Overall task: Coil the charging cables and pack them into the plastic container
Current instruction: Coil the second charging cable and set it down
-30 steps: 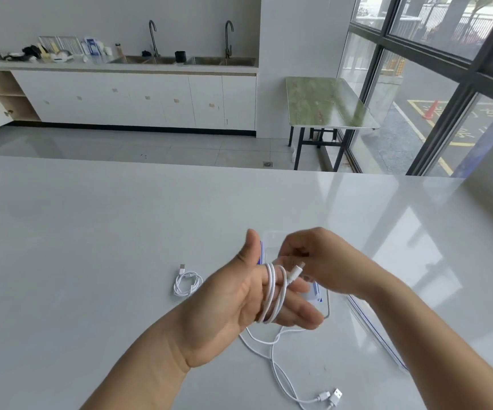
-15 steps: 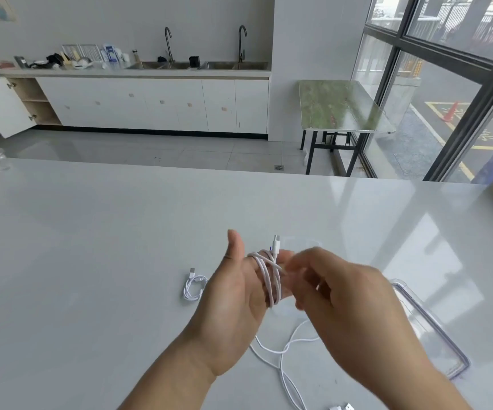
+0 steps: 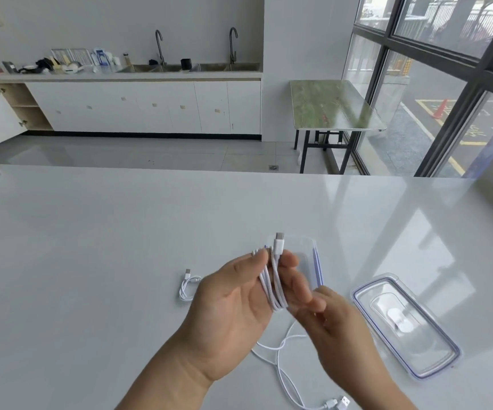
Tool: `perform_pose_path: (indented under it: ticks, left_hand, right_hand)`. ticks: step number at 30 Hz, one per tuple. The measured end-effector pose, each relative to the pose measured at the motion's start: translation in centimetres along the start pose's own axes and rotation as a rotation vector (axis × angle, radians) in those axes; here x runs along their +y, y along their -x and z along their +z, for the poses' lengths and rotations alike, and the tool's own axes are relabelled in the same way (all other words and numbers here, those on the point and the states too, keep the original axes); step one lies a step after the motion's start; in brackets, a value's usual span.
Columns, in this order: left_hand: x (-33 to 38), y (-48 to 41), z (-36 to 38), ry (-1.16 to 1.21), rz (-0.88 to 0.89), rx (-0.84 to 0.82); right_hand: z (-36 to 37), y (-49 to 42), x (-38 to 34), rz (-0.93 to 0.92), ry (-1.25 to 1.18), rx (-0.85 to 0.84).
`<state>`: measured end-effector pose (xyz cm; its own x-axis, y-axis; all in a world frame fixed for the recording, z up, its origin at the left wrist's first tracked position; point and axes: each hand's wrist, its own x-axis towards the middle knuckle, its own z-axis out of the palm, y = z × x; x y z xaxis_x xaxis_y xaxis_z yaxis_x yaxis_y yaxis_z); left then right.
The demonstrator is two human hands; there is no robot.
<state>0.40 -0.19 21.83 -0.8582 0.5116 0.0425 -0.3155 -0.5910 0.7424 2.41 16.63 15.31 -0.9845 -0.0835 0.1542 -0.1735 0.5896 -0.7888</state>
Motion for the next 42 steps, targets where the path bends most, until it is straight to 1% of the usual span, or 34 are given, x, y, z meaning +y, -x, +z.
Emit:
perform_pose_path:
  ticks: [1, 3, 5, 6, 8, 10, 11, 15, 16, 18, 20, 22, 25, 28, 34, 36, 39, 40, 42]
  left_hand:
    - [0.0, 0.1, -0.1, -0.036, -0.005, 0.002]
    - [0.0, 0.4, -0.4, -0.11, -0.007, -0.018]
    - [0.2, 0.7, -0.5, -0.192, -0.048, -0.062]
    - [0.2, 0.9, -0.6, -0.24, -0.084, -0.084]
    - [-0.1, 1.0, -0.7, -0.358, -0.162, -0.102]
    - [-0.7, 0.9, -1.0, -0.496, -0.238, -0.088]
    - [-0.9, 0.7, -1.0, -0.536, -0.269, -0.079]
    - [-0.5, 0.6, -1.1, -0.589, -0.292, -0.032]
    - [-0.4, 0.7, -1.2, -0.604, -0.296, -0.026]
    - [-0.4, 0.8, -1.5, -0.617, -0.293, -0.044]
    - [-0.7, 0.7, -1.5, -0.635, -0.283, -0.042]
    - [-0.9, 0.4, -1.2, -0.611, -0.247, -0.044]
    - [-0.8, 0.0, -0.8, -0.524, -0.206, -0.1]
    - [-0.9, -0.3, -0.6, -0.474, -0.2, -0.142]
    - [-0.7, -0.5, -0.5, -0.337, -0.188, -0.177]
    - [-0.7, -0.7, -0.8, -0.268, -0.21, -0.177]
    - [-0.6, -0.9, -1.3, -0.223, -0.222, -0.157]
    - [-0.5, -0.8, -1.5, -0.207, -0.215, -0.156]
    - [-0.4, -0.7, -1.7, -0.195, -0.197, -0.155]
  right_hand:
    - [-0.6, -0.5, -0.3, 0.059, -0.107, -0.047]
    - [-1.5, -1.4, -1.0, 0.175, -0.432, -0.126]
    - [-2.2, -2.2, -1.9, 0.259, -0.707, -0.147]
    - [-2.3, -2.6, -2.2, 0.273, -0.769, -0.133]
    - [-2.2, -3.3, -3.0, 0.257, -0.745, -0.1]
    - [-1.9, -3.7, -4.1, 0.234, -0.669, -0.119]
    - [-1.7, -3.9, -4.5, 0.234, -0.672, -0.129]
    - [-1.9, -4.1, -5.2, 0.199, -0.779, -0.206]
    - [-2.0, -4.1, -5.4, 0.174, -0.773, -0.221]
    - [-2.2, -3.9, -5.9, 0.098, -0.664, -0.2]
    - [-2.4, -3.6, -6.2, 0.006, -0.523, -0.14]
    - [-2.6, -3.4, -6.5, -0.054, -0.442, -0.084]
    - [-3.0, -3.4, -6.7, -0.075, -0.376, -0.061]
    - [-3.4, -3.3, -6.4, -0.047, -0.371, -0.04]
    - [-3.9, -3.0, -5.7, -0.106, -0.308, 0.0]
    - [-4.1, -2.9, -5.6, -0.107, -0.39, -0.052]
    - [-4.8, -3.2, -5.0, -0.051, -0.678, -0.216]
    - [-5.1, -3.4, -4.7, -0.045, -0.72, -0.295]
    - [-5.6, -3.7, -4.2, -0.084, -0.684, -0.46]
